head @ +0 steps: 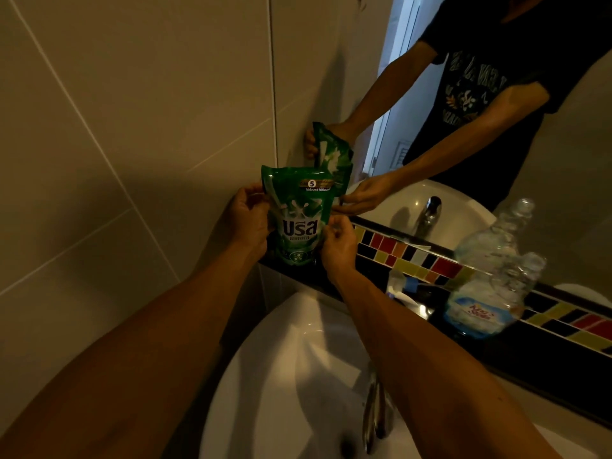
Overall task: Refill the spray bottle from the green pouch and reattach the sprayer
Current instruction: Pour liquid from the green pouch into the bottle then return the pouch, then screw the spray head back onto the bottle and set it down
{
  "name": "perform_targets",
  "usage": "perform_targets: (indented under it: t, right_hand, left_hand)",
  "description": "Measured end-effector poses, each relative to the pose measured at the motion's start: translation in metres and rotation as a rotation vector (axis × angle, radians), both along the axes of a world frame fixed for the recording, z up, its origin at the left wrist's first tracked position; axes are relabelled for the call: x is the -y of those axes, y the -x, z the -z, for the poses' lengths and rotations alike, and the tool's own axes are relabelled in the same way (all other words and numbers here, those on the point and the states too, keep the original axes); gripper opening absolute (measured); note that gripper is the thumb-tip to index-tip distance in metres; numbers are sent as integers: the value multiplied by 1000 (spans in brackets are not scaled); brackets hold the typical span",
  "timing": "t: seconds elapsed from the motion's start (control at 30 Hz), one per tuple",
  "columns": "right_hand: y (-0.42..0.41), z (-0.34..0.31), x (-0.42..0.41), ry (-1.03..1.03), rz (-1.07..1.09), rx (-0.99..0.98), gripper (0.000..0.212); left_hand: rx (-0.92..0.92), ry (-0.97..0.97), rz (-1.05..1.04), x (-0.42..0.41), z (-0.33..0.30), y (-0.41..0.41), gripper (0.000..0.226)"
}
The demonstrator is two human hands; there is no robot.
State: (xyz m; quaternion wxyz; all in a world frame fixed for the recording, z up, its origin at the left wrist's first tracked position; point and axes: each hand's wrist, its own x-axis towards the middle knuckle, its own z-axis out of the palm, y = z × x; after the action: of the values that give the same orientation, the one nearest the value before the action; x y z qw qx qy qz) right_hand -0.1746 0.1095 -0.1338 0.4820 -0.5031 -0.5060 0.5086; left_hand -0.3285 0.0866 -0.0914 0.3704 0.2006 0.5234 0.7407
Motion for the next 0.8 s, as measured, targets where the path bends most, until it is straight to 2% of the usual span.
perform_targets:
  t: [0.23,0.37,0.5,0.63,0.8]
  right_hand:
    - [-5,-4,6,20,-76,-38,29]
    - [-21,-6,19,18,-85,-16,44]
    - [-47,-6,40,0,-30,7,46]
    - [-82,-3,64,-25,50,72,54]
    - [-129,2,92,-18,183,114,55]
  left_hand:
    - [38,7,-37,1,7,0,38]
    - [2,109,-57,15,9,-12,38]
    - [-136,277,-98,45,11,-38,48]
    - [-330,298,-9,71,17,-72,40]
    - [-458,306,169,85,24,-123,40]
